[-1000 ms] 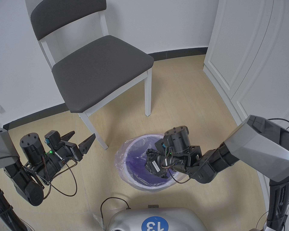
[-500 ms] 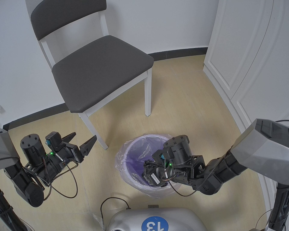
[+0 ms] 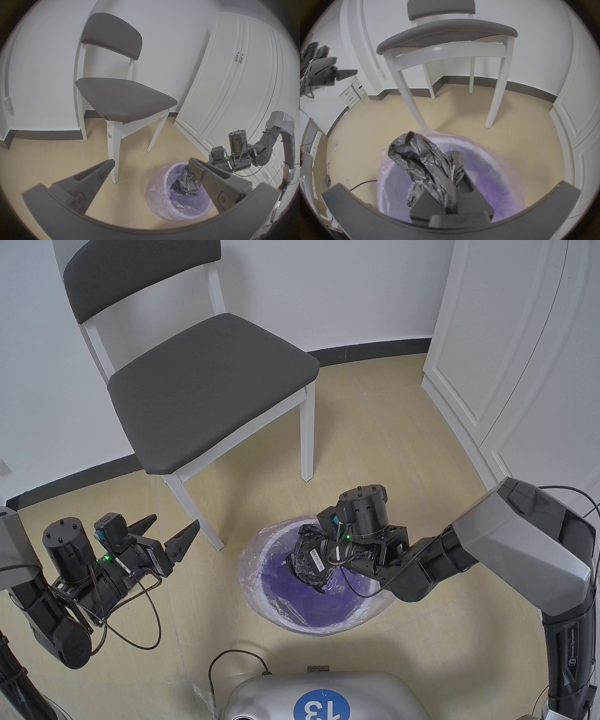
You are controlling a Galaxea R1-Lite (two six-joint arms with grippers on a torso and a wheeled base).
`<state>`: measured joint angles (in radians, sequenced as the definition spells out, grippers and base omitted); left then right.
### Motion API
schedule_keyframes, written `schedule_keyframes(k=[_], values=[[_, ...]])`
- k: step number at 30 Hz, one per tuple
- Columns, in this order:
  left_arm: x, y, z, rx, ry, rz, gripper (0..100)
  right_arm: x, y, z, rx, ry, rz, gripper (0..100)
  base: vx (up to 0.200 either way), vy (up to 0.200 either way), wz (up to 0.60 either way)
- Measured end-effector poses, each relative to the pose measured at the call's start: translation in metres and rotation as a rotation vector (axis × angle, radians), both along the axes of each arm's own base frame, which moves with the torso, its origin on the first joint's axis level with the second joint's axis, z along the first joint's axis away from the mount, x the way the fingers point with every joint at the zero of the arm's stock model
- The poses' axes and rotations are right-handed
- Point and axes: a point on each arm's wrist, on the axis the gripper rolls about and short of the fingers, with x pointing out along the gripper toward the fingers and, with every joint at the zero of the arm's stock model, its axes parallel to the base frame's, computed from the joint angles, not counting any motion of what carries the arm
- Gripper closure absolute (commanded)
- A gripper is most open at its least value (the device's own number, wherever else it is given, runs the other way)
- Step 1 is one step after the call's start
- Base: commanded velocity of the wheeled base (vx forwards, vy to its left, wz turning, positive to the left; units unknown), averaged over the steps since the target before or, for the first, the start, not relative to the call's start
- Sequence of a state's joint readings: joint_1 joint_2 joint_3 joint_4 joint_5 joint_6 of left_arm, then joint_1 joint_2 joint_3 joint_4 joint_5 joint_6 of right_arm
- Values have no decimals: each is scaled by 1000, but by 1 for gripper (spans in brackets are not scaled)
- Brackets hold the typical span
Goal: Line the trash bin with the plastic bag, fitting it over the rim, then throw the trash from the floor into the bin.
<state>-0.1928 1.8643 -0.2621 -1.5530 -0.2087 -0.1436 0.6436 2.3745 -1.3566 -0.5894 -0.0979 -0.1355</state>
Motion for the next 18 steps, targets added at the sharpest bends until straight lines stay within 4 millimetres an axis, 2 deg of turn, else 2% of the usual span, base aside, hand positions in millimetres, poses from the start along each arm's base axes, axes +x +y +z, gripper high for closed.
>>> schedule_keyframes(k=[6, 13, 18], values=[[0, 0, -1, 0, 3, -1, 0, -12, -5, -12, -36, 45, 8, 100, 0, 0, 0], [0, 0, -1, 0, 4, -1, 0, -58, 8, -29, -102, 114, 101, 100, 0, 0, 0], [-1, 0, 0, 0, 1, -1, 0, -69, 14, -32, -117, 123, 125, 100, 0, 0, 0]])
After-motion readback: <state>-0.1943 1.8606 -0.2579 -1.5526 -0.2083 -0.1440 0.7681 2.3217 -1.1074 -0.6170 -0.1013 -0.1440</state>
